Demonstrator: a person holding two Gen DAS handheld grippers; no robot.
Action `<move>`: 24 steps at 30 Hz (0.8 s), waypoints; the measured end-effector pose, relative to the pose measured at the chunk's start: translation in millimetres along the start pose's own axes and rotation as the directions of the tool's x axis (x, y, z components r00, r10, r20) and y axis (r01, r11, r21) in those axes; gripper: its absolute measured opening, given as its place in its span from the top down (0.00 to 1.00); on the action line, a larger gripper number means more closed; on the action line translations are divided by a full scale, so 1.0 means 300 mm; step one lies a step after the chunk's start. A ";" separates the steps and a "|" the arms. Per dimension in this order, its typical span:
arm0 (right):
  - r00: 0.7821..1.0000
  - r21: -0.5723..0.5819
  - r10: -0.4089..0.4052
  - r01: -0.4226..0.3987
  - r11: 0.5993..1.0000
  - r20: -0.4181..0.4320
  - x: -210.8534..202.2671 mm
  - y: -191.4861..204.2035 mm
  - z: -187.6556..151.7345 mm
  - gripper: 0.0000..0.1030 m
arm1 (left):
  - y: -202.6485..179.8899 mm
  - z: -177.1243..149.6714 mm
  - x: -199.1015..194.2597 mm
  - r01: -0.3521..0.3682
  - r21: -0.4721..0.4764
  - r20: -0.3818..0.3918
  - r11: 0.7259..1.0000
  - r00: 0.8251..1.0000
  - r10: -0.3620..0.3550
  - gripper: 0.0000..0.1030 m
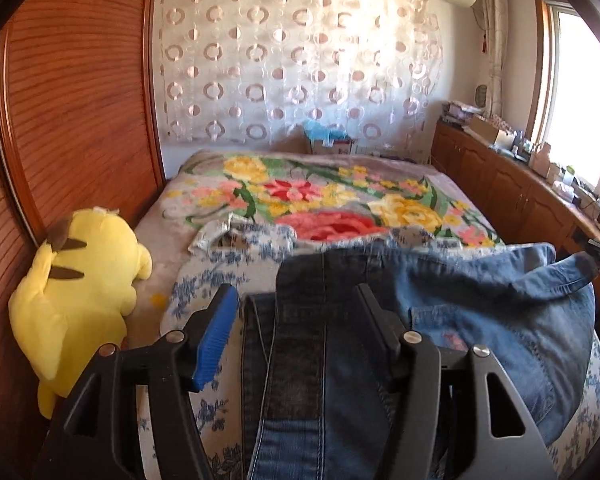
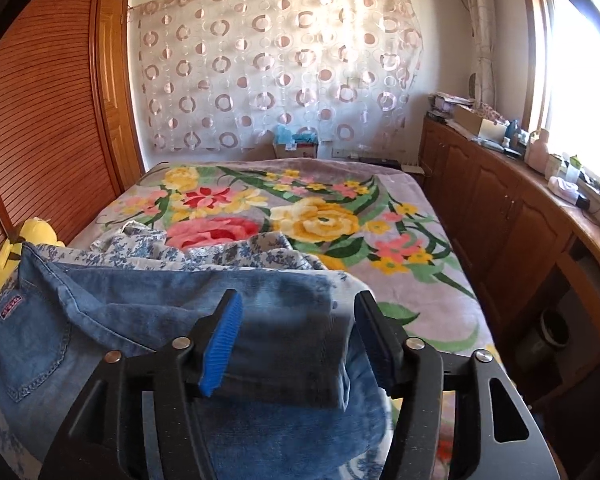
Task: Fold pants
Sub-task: 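Open both tools to release the folded hems onto the jeans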
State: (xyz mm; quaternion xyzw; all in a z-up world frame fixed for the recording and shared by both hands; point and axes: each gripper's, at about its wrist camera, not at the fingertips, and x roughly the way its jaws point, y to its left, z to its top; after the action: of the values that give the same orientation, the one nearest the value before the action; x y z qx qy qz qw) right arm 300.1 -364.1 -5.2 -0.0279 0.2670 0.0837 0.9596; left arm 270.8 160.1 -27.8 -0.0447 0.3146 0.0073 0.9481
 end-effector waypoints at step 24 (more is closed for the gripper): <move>0.961 -0.151 -0.003 -0.040 0.988 -0.276 0.104 0.025 -0.132 0.41 | -0.155 -0.110 0.022 0.107 0.068 -0.082 0.992 0.991 -0.101 0.41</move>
State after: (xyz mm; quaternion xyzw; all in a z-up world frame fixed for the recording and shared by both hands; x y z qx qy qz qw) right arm 305.0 -356.3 -55.2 -0.1115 0.3906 0.1087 0.9073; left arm 258.4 110.8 -54.4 -0.0269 0.3488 -0.0553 0.9352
